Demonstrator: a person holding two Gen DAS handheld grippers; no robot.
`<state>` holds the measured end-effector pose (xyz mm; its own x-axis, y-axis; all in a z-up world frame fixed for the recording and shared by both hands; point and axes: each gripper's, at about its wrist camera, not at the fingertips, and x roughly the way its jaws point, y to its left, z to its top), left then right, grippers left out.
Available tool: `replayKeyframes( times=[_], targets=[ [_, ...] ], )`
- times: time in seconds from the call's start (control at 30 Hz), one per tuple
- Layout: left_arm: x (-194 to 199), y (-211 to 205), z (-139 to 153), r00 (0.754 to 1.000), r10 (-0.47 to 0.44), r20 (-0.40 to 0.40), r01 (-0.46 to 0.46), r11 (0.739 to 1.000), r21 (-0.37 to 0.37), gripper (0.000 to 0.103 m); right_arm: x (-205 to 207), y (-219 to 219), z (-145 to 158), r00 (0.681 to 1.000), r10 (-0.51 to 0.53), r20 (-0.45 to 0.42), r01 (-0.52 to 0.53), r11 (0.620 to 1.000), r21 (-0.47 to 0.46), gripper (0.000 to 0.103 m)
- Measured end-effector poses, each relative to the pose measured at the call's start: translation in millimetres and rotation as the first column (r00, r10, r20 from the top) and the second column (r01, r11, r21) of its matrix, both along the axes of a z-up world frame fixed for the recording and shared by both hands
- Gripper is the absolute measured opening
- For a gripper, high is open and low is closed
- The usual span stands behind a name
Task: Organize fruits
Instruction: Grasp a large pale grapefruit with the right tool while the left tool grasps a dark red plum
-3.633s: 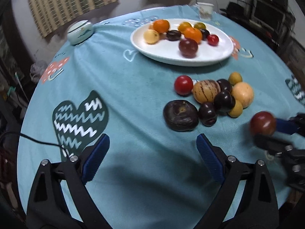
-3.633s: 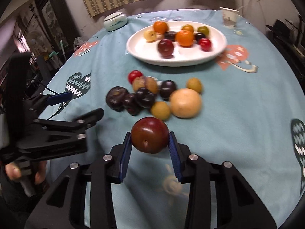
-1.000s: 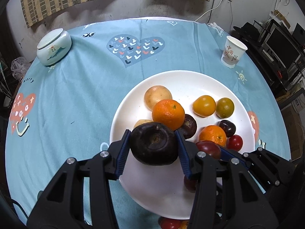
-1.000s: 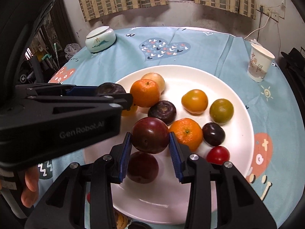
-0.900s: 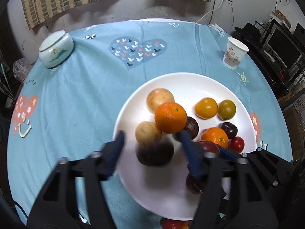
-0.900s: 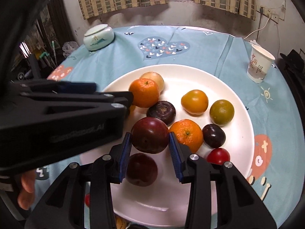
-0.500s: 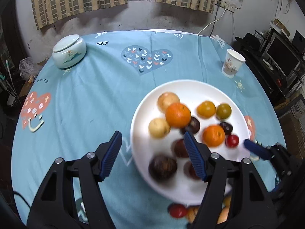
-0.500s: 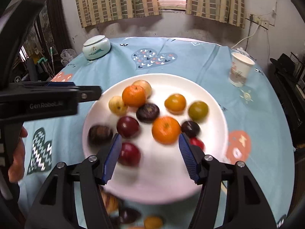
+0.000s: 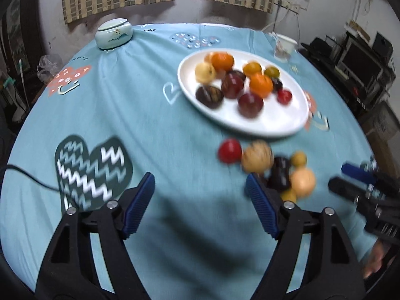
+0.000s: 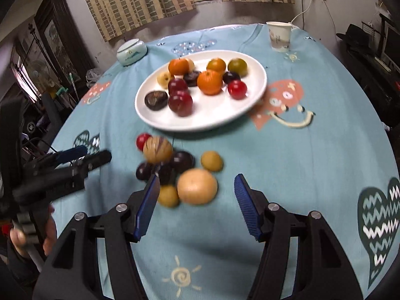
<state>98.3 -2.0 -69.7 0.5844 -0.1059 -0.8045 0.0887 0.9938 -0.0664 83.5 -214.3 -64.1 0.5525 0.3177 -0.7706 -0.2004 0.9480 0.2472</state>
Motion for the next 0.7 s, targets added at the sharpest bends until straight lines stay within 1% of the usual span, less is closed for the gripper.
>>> replayKeyframes(
  times=[0.07, 0.17, 0.4, 0.53, 0.63, 0.67, 0.7],
  targets=[
    [-10.6, -4.1, -3.9, 1.000, -0.017, -0.005, 0.017, 1.000, 0.015, 0.080, -6.1, 2.5, 1.2, 1.000, 0.003, 0.002, -0.002, 1.000, -0.008, 0.062],
    [-20.3, -7.0, -6.4, 0.999, -0.038, -0.013, 0.038, 0.999, 0.018, 0.080, -11.4, 2.5, 3.3, 1.000, -0.001, 0.012, 0.001, 1.000, -0.005, 0.062],
    [-24.2, -5.0, -3.3, 0.999, -0.038, -0.007, 0.038, 0.999, 0.007, 0.082, -20.5, 4.3, 5.7, 1.000, -0.003, 0.022, 0.003, 1.000, -0.012, 0.062],
    [-24.8, -4.1, -5.9, 0.999, -0.037, -0.015, 0.038, 0.999, 0.010, 0.083, -17.7, 2.4, -2.1, 1.000, -0.020, 0.005, 0.020, 1.000, -0.018, 0.062],
    [-25.2, -5.0, -9.1, 0.999, -0.044, -0.021, 0.045, 0.999, 0.017, 0.084, -13.5, 2.8, -14.2, 1.000, -0.008, -0.009, 0.008, 1.000, 0.010, 0.062],
    [-25.3, -5.4, -10.0, 0.999, -0.047, -0.022, 0.047, 0.999, 0.021, 0.084, -11.9, 4.1, -17.6, 1.000, -0.002, -0.012, 0.002, 1.000, 0.017, 0.061],
    [-25.2, -6.0, -11.3, 0.998, -0.052, -0.025, 0.053, 0.998, 0.026, 0.084, -9.3, 5.8, -21.4, 1.000, 0.010, -0.015, -0.009, 1.000, 0.026, 0.054]
  ],
)
